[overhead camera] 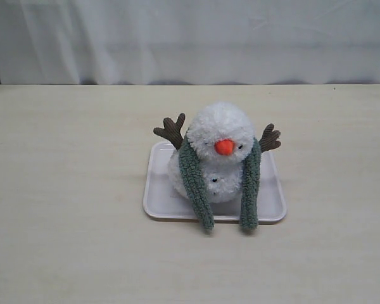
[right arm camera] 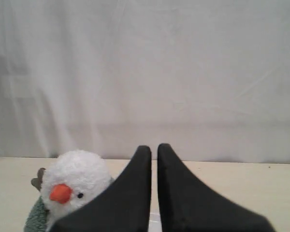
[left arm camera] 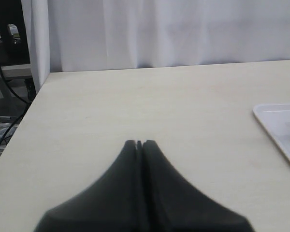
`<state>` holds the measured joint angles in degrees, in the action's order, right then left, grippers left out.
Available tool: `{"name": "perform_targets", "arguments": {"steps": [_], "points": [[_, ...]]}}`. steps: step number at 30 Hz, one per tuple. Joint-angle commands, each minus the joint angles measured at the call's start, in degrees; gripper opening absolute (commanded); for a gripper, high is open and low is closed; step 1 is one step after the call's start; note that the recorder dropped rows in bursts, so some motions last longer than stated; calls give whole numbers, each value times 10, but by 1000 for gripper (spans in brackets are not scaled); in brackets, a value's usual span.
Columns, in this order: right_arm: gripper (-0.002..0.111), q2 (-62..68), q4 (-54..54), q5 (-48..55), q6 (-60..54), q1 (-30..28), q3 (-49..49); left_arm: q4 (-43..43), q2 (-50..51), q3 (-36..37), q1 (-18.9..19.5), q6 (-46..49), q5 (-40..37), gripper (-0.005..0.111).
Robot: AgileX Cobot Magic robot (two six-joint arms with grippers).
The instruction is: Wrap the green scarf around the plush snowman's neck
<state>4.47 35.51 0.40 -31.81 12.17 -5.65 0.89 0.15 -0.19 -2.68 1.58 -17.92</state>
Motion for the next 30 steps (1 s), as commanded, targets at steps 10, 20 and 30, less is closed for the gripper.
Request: {"name": "perform_targets", "arguments": {"steps": [10, 20, 30], "points": [[4, -2, -52, -125, 27, -3, 56, -1, -2, 2, -1, -2, 4, 0], [4, -2, -334, -64, 287, -3, 56, -1, -2, 2, -1, -2, 4, 0], [4, -2, -411, -16, 367, -3, 56, -1, -2, 2, -1, -2, 4, 0]]}}
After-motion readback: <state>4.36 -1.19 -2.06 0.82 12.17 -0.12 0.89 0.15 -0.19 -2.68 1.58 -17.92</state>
